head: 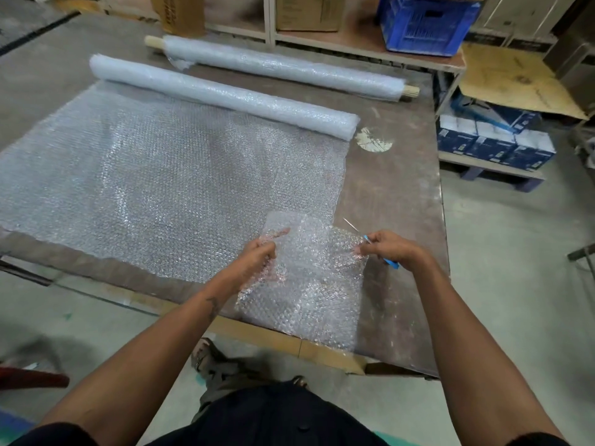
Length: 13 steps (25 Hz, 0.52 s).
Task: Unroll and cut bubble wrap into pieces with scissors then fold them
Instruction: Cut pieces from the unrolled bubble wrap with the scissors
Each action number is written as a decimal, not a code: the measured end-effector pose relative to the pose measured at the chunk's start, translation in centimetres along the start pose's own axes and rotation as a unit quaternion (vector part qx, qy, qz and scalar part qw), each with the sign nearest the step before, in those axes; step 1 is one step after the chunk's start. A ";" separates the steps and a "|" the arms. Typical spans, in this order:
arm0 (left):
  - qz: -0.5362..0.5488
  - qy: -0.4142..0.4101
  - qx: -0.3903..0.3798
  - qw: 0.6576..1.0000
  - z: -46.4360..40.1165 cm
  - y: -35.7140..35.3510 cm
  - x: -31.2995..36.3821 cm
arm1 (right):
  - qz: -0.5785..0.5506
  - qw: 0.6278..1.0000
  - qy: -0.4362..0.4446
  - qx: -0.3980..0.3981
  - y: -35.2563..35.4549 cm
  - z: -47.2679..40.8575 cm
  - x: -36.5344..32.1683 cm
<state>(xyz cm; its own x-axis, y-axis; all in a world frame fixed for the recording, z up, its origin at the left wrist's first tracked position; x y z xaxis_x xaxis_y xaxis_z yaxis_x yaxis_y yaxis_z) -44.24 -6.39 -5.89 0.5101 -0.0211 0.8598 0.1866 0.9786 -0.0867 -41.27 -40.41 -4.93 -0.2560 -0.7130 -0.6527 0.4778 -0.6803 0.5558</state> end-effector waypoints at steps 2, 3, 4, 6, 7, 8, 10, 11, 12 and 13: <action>-0.018 -0.031 0.038 0.999 0.2 1.0 1.2 | -0.056 0.998 0.008 0.028 0.0 0.2 -0.5; -0.027 -0.043 0.052 0.997 -0.2 1.7 1.6 | -0.085 0.995 0.014 0.041 -0.1 0.2 -0.8; -0.035 -0.059 0.056 0.996 -0.4 2.2 2.2 | -0.105 0.993 0.020 0.052 -0.2 0.3 -1.2; -0.055 -0.079 0.050 0.994 -0.6 3.3 3.5 | -0.134 0.988 0.021 0.077 -0.3 -0.1 -1.8; -0.061 -0.084 0.044 0.994 -0.8 4.0 4.0 | -0.141 0.986 0.025 0.086 -0.3 -0.7 -2.2; -0.066 -0.090 0.032 0.993 -1.0 4.5 4.5 | -0.145 0.984 0.026 0.097 -0.2 -1.2 -2.7; -0.095 -0.095 0.020 0.991 -1.2 5.6 5.2 | -0.141 0.982 0.024 0.121 -0.7 -2.6 -3.5; -0.105 -0.098 0.020 0.989 -1.2 5.9 5.5 | -0.140 0.981 0.022 0.132 -0.8 -3.4 -3.8; -0.110 -0.096 0.020 0.989 -1.5 6.5 5.6 | -0.140 0.979 0.018 0.146 -1.0 -4.4 -4.0; -0.108 -0.088 0.023 0.990 -1.8 7.4 5.5 | -0.132 0.979 0.011 0.155 -1.5 -5.6 -4.2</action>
<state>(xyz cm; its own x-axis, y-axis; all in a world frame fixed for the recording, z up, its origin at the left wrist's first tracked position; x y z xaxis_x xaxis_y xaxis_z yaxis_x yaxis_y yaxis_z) -38.58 0.38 -2.68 0.3069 -0.1992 0.9307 0.2342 0.9636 0.1290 -36.19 -35.47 -5.91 -0.3160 -0.5032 -0.8043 0.1190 -0.8621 0.4927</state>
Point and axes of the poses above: each hand's wrist, its own z-axis away from the middle knuckle, its own y-axis out of the back of the hand, x = y × z, the point moved 8 cm from there along -z, towards the middle knuckle, and after that the axes turned 9 degrees about z, right-handed, at the moved point
